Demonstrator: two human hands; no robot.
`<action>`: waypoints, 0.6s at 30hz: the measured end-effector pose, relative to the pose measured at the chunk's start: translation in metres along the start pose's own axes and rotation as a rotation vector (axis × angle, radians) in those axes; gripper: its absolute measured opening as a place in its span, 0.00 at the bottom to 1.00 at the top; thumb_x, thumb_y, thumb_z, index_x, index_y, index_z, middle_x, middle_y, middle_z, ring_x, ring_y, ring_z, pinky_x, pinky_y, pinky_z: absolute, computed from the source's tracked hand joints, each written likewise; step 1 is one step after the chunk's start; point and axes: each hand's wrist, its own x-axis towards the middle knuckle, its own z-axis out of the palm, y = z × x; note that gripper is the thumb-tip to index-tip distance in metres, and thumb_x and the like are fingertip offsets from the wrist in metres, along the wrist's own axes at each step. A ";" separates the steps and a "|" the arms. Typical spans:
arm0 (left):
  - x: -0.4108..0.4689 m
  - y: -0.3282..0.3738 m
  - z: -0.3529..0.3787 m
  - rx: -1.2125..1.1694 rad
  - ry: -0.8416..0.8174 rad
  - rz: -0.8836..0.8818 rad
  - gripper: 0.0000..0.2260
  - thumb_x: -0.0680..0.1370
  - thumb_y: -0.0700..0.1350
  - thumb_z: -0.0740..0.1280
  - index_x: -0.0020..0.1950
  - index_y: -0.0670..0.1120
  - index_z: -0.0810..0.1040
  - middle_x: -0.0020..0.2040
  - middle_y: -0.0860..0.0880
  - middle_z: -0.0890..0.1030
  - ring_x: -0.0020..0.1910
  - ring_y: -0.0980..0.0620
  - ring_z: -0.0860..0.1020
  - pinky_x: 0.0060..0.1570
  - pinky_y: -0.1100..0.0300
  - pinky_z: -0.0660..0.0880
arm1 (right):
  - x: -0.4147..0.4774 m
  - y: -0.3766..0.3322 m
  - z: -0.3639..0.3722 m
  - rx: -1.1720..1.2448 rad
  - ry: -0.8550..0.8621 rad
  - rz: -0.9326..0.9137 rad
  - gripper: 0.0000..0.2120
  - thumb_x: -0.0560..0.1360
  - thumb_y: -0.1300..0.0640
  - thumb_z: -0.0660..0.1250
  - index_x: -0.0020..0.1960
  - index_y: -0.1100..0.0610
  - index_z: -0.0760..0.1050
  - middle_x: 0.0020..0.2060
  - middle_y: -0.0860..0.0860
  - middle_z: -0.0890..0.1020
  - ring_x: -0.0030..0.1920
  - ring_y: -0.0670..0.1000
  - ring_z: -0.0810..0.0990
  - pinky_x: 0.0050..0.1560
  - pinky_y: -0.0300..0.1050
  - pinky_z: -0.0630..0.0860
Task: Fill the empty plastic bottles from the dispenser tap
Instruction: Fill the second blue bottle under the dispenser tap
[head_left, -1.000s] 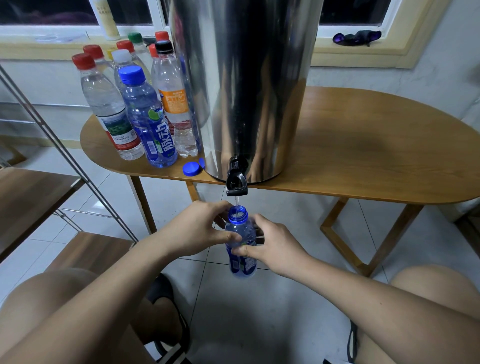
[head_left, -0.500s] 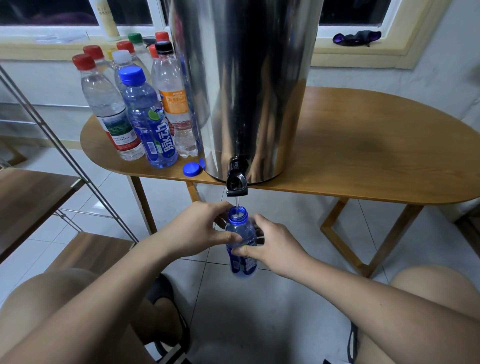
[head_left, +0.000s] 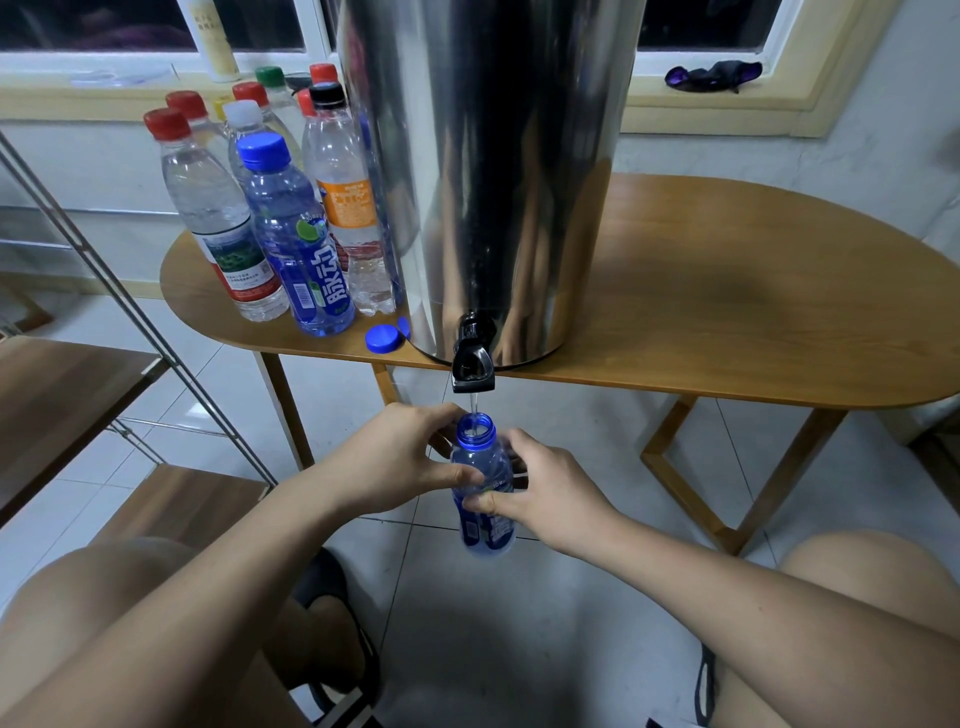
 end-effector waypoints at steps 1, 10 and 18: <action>0.000 0.000 0.000 -0.003 -0.002 -0.002 0.21 0.75 0.59 0.81 0.63 0.53 0.80 0.52 0.58 0.85 0.51 0.67 0.81 0.46 0.73 0.75 | 0.000 0.000 0.000 -0.003 0.000 -0.001 0.33 0.71 0.39 0.82 0.71 0.41 0.73 0.62 0.39 0.84 0.59 0.39 0.83 0.60 0.44 0.83; 0.000 0.002 -0.001 -0.006 -0.008 0.000 0.19 0.75 0.59 0.81 0.60 0.59 0.77 0.51 0.60 0.84 0.51 0.66 0.82 0.45 0.73 0.74 | 0.000 -0.002 0.001 -0.001 -0.001 0.003 0.32 0.71 0.38 0.82 0.70 0.41 0.73 0.61 0.40 0.84 0.60 0.41 0.83 0.61 0.47 0.84; 0.000 0.002 0.000 -0.004 -0.005 0.006 0.19 0.75 0.60 0.81 0.59 0.59 0.77 0.51 0.60 0.84 0.51 0.67 0.81 0.45 0.73 0.74 | 0.000 -0.003 0.000 -0.004 -0.003 0.005 0.33 0.71 0.39 0.82 0.71 0.41 0.72 0.63 0.40 0.84 0.59 0.40 0.83 0.59 0.43 0.83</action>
